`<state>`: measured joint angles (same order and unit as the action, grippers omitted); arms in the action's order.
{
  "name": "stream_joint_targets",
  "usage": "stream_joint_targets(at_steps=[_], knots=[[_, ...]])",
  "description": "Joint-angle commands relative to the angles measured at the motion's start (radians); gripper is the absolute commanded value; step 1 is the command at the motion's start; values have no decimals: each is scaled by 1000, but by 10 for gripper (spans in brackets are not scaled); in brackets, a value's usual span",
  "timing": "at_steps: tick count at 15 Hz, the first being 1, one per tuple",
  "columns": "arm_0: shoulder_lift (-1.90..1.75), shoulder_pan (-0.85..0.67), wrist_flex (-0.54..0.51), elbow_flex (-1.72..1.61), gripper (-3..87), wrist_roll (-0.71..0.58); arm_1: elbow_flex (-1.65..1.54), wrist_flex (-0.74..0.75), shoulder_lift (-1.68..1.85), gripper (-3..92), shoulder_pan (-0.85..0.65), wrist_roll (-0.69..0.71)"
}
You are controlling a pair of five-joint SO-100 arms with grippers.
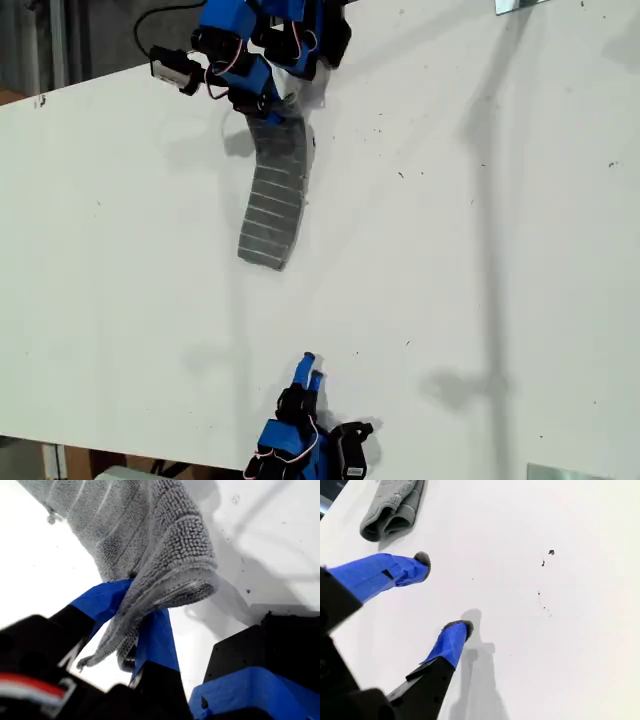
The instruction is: Grasp corners of a square towel and fold twice.
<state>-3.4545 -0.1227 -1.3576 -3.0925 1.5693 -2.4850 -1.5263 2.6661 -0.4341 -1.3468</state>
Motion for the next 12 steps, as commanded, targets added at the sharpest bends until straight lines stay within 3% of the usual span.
stream_joint_targets(at_steps=[1, 4, 9, 12], knots=[[-8, -55, 15, -2, 220, -31, 129, 18, 2, -1, 0, 40], [-8, -120, 21, -5, 219, -80, 430, 81, -347, -1, 17, 137], [-9, -311, 35, 14, 209, -295, 1127, -26, -965, -1, 23, 295], [-9, -339, 37, 14, 202, -316, 1368, -26, -1256, -1, 57, 399]])
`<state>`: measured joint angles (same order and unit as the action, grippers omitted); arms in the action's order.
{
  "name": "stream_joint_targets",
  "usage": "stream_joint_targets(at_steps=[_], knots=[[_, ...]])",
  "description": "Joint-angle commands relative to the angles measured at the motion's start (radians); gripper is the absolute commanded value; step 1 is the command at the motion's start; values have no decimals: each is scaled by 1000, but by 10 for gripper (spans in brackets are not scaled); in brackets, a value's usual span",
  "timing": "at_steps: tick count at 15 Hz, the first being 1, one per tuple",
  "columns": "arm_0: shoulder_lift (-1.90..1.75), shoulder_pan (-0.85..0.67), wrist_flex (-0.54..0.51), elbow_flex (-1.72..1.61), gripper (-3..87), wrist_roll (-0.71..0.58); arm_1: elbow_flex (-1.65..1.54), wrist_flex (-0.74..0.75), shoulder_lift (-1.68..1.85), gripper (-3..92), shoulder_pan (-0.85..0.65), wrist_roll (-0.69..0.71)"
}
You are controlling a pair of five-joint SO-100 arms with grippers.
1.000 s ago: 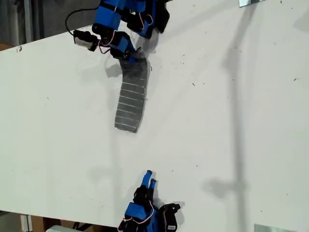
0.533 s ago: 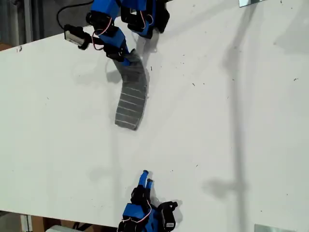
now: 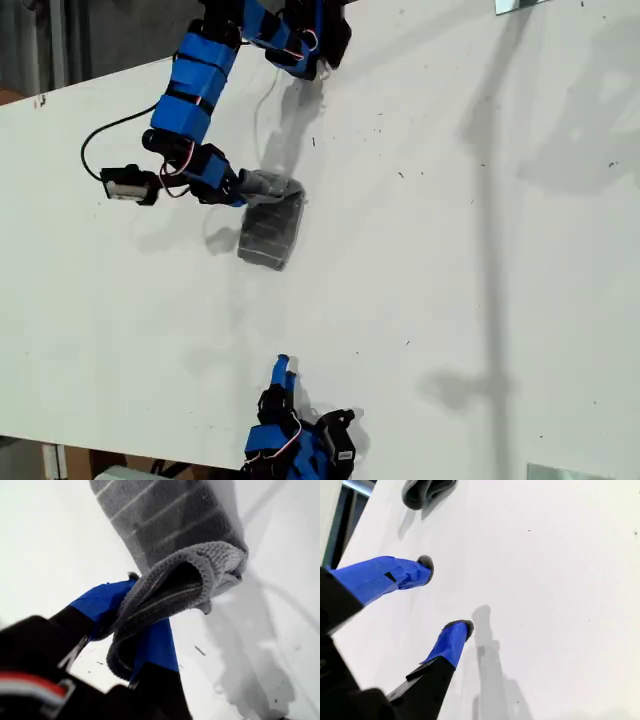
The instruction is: Grasp corners of a square towel and fold twice.
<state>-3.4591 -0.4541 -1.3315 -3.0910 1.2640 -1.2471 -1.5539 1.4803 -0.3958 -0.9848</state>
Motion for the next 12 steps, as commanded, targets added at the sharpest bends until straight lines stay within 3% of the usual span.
stream_joint_targets(at_steps=[1, 6, 12], knots=[[-5, -5, 11, 11, 195, -9, 173, 8, -143, -1, 31, 58], [-5, -5, 11, 5, 179, 11, 308, 89, -347, -1, 78, 189], [-5, -5, 11, 5, 176, 15, 316, 179, -374, -1, 61, 202]])
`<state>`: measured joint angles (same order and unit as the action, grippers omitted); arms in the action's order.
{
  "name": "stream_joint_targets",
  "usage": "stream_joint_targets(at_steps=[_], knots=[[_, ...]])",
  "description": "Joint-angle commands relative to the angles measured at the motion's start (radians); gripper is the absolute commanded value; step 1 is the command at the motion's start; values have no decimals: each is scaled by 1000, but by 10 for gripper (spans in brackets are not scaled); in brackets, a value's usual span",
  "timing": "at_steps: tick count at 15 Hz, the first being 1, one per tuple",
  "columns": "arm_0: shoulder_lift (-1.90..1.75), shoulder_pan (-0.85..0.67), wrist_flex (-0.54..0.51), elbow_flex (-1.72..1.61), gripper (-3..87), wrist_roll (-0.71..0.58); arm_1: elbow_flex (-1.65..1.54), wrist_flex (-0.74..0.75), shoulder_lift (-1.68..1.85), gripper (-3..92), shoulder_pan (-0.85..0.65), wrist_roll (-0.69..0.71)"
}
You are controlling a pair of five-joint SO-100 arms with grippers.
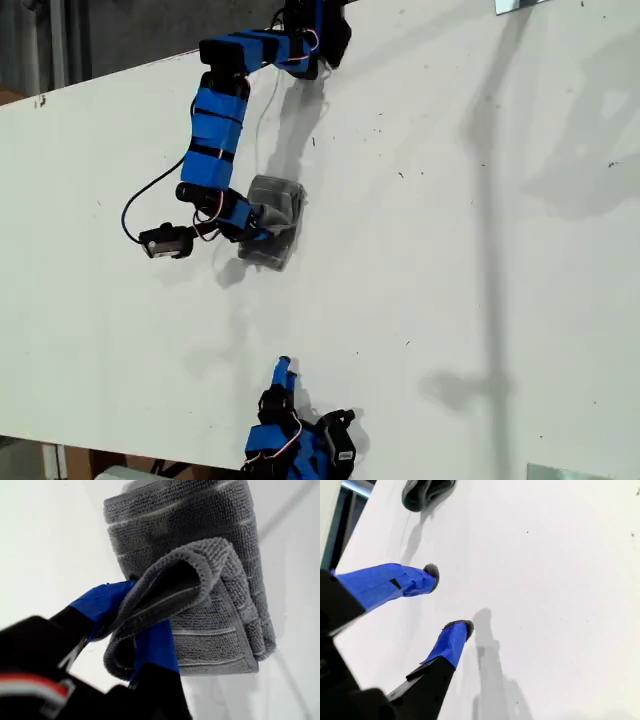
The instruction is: Grasp corners of a square towel and fold twice.
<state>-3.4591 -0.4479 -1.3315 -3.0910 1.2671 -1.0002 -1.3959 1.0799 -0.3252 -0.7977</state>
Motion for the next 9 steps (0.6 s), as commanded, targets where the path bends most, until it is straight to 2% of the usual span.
stream_joint_targets(at_steps=[1, 3, 4, 7, 9], knots=[[-5, -11, 11, 5, 175, 12, 71, 37, 31, 17, -15, 15], [-5, -11, 11, 5, 175, 12, 72, 74, 46, 223, -17, 26], [-5, -11, 11, 5, 175, 12, 78, 77, 54, 280, -15, 26], [-5, -11, 11, 5, 174, 12, 80, 61, 106, 336, -28, 28], [-5, -11, 11, 5, 174, 12, 17, 38, 222, 334, -34, 28]])
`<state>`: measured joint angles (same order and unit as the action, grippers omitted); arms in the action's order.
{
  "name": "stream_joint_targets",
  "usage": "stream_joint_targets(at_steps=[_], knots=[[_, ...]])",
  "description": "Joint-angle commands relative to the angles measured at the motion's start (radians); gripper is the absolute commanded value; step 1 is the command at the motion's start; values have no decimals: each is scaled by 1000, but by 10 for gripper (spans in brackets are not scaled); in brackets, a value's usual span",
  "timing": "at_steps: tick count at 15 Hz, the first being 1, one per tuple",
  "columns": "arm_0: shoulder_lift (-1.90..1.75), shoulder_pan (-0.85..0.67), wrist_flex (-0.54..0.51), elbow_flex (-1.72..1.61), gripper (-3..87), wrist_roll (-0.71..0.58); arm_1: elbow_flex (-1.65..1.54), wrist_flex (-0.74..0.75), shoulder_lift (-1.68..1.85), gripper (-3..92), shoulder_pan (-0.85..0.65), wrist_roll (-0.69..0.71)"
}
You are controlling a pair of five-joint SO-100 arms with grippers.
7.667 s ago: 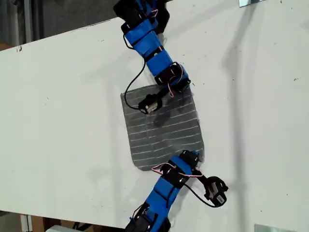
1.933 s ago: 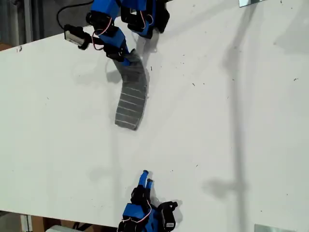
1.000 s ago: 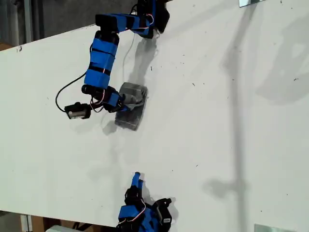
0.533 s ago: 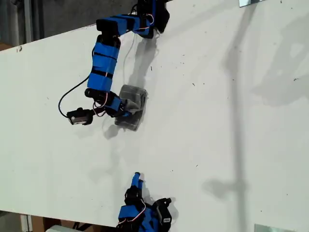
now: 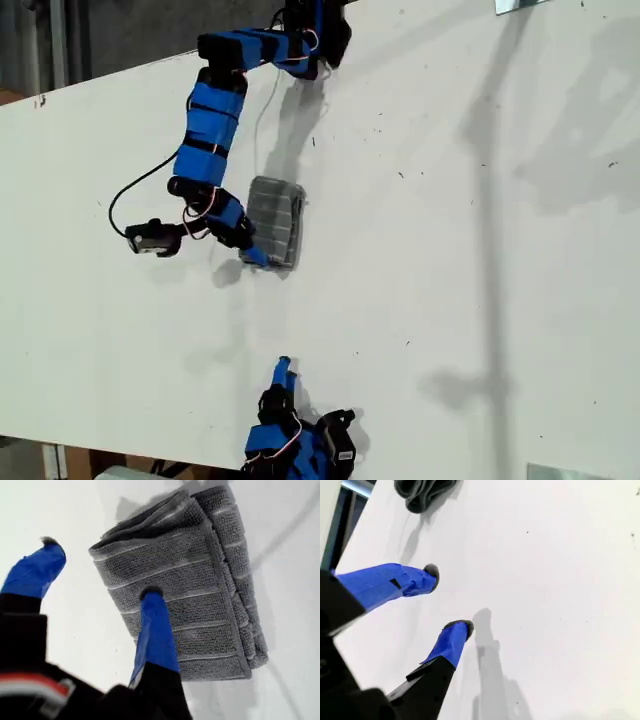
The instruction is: Grasp corners of a square towel and fold twice.
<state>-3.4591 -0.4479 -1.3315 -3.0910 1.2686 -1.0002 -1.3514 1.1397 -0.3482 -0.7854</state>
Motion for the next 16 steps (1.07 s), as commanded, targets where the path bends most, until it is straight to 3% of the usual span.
stream_joint_targets(at_steps=[1, 5, 9, 11, 13, 14, 15, 16], knots=[[-5, -9, 11, 5, 173, 11, -63, -9, 267, 329, 2, 8], [-5, -5, 11, 5, 172, 11, -773, 87, 930, 319, 124, -218], [-5, 12, 11, 5, 171, 14, -1330, 172, 1239, 376, 202, -400], [-6, 37, 9, 5, 165, 35, -1582, 216, 1520, 246, 232, -469], [-6, 98, 12, -18, 103, 186, -1753, 141, 1841, 177, 272, -526], [-8, 138, 40, -26, -1, 196, -1827, 72, 2028, 177, 293, -555], [-6, 172, 32, -29, -1, 199, -1890, -15, 2154, 174, 311, -630], [-8, 186, 32, -29, -1, 101, -1905, -25, 2132, 159, 330, -655]])
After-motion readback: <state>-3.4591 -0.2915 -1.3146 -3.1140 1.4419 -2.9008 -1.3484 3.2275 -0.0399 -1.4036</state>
